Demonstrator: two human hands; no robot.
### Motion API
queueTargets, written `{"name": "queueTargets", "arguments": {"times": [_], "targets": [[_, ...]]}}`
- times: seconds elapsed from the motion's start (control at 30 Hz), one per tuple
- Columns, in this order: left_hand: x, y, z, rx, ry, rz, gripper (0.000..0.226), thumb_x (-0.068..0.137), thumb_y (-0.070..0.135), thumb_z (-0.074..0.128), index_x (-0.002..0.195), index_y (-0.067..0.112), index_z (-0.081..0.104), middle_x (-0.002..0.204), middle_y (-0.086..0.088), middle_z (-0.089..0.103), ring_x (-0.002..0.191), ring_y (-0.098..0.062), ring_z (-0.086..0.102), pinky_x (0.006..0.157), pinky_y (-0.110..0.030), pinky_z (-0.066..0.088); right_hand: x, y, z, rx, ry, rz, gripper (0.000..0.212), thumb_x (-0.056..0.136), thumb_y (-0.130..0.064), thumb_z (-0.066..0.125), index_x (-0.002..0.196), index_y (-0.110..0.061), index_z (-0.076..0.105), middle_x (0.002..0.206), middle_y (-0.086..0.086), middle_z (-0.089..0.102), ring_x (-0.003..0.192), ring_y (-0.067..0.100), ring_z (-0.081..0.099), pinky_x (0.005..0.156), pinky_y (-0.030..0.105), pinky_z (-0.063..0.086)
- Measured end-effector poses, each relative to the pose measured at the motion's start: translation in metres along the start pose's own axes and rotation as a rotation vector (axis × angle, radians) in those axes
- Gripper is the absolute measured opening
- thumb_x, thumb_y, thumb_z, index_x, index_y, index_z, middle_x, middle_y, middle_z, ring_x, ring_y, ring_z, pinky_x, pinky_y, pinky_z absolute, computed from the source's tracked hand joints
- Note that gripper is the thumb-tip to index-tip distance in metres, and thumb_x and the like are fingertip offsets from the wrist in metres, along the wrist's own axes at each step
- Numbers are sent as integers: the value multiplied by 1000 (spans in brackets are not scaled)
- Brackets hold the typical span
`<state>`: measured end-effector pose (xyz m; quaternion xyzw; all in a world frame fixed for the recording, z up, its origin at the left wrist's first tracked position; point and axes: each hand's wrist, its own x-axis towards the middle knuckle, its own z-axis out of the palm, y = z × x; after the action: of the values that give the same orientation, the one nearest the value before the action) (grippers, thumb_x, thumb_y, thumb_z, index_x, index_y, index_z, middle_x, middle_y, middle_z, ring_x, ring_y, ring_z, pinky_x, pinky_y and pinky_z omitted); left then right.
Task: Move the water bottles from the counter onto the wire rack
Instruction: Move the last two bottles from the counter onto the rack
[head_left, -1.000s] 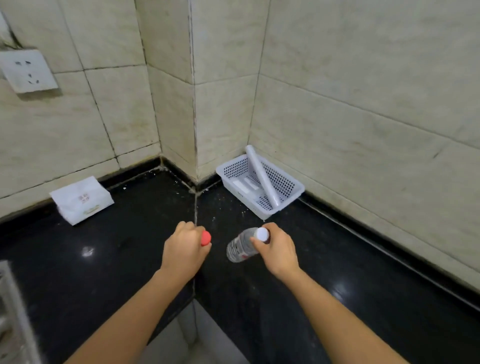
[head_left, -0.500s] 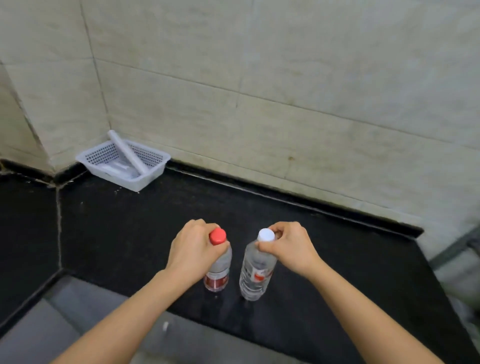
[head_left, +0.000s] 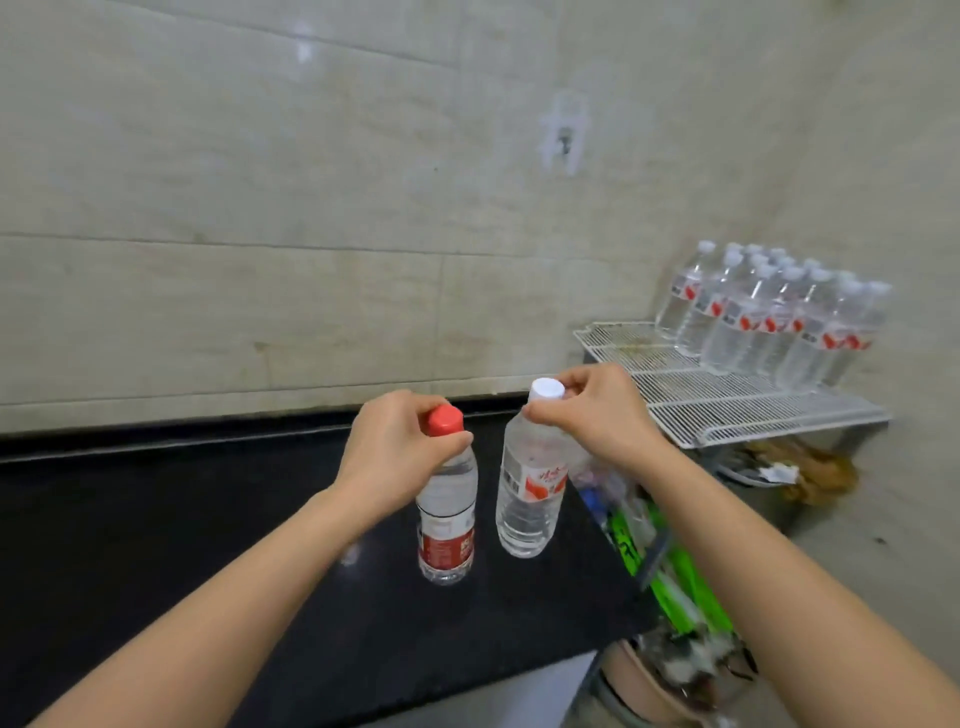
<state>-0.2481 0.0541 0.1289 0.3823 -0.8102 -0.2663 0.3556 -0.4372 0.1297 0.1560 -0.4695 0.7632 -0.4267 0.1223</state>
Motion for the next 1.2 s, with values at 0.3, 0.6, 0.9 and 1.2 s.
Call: {"name": "queueTargets", "arguments": {"times": [0.3, 0.6, 0.9, 1.2], "targets": [[99, 112, 104, -173, -21, 224, 19, 71, 25, 80, 88, 17, 77, 72, -2, 66, 62, -8, 54, 60, -24, 41, 56, 57, -149, 0, 200, 17, 22, 68, -22, 84, 75, -4, 74, 58, 0, 61, 50, 3, 52, 50, 20, 40], [218, 208, 208, -347, -200, 319, 10, 70, 24, 81, 68, 27, 72, 51, 9, 62, 45, 2, 44, 54, -25, 39, 150, 121, -270, -32, 353, 10, 39, 66, -26, 84, 76, 9, 68, 56, 2, 46, 51, 10, 40, 52, 26, 32], [296, 268, 330, -298, -325, 343, 24, 74, 22, 77, 80, -1, 70, 64, -18, 61, 57, -13, 45, 57, -34, 41, 234, 206, -338, -120, 419, 89, 29, 63, -24, 80, 58, -8, 56, 56, 4, 36, 53, 15, 33, 51, 29, 26], [330, 303, 418, -104, -345, 328, 23, 81, 21, 73, 96, 3, 70, 94, -22, 70, 69, -23, 60, 77, -42, 54, 301, 302, -382, -227, 235, -23, 51, 64, -23, 80, 49, -18, 32, 48, -2, 27, 44, 13, 25, 42, 25, 19]]}}
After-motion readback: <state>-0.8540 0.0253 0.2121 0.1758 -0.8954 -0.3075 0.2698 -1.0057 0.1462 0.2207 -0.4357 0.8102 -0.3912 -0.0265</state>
